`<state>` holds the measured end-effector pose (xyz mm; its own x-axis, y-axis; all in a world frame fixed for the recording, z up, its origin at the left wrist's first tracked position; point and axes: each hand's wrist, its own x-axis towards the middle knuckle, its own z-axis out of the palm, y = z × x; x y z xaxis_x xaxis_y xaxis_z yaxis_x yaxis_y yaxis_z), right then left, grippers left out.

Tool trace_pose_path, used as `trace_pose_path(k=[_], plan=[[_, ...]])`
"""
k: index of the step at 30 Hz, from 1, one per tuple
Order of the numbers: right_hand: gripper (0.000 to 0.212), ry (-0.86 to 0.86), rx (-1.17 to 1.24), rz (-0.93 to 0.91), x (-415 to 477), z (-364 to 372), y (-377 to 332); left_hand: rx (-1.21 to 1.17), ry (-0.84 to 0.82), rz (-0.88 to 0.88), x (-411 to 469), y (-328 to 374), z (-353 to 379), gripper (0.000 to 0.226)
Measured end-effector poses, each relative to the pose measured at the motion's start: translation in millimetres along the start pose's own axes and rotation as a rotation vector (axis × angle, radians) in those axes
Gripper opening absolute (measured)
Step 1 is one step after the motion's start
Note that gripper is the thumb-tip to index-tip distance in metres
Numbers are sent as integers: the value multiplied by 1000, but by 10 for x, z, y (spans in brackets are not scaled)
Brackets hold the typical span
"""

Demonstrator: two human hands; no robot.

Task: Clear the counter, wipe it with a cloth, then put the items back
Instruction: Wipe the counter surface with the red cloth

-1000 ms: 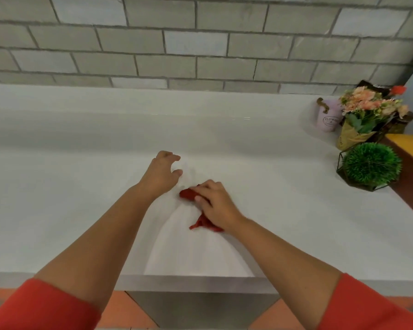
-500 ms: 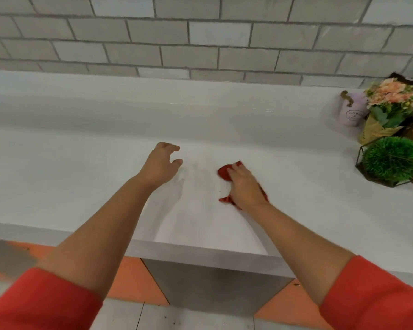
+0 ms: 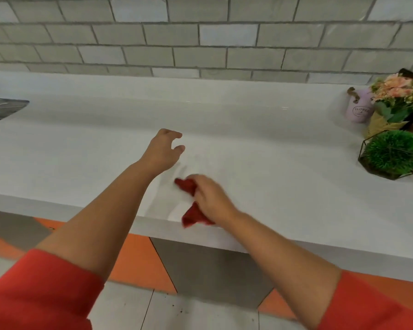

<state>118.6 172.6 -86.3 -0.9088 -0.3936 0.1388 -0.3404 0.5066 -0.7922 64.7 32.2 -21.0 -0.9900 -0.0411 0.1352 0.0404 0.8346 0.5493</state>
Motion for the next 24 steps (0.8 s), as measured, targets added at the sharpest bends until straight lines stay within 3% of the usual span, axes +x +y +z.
trace_pose_path(k=[2, 4, 7, 9, 11, 14, 16, 18, 24], plan=[[36, 233, -114, 118, 79, -484, 378, -3, 5, -18, -58, -13, -10, 40], [33, 313, -260, 217, 98, -791, 722, -10, -2, -25, -122, -21, 14, 40], [46, 153, -489, 294, 9, -826, 953, -26, -22, -35, -193, -9, 85, 40], [75, 10, -664, 201, -71, -638, 817, -27, -27, -41, -209, 14, 119, 40], [91, -129, -642, 12, -156, -271, 571, -34, -27, -40, -209, 71, 151, 40], [66, -241, -403, -168, -394, 284, 122, -52, -39, -32, -225, 199, 193, 40], [49, -256, -228, -130, -473, 310, -52, -47, -49, -12, -257, 277, 208, 40], [36, -159, -45, -43, -458, 53, -60, -43, -40, -13, -288, 283, 208, 40], [41, 403, 93, 245, -364, -1188, 531, -35, -51, -64, -418, 213, 305, 40]])
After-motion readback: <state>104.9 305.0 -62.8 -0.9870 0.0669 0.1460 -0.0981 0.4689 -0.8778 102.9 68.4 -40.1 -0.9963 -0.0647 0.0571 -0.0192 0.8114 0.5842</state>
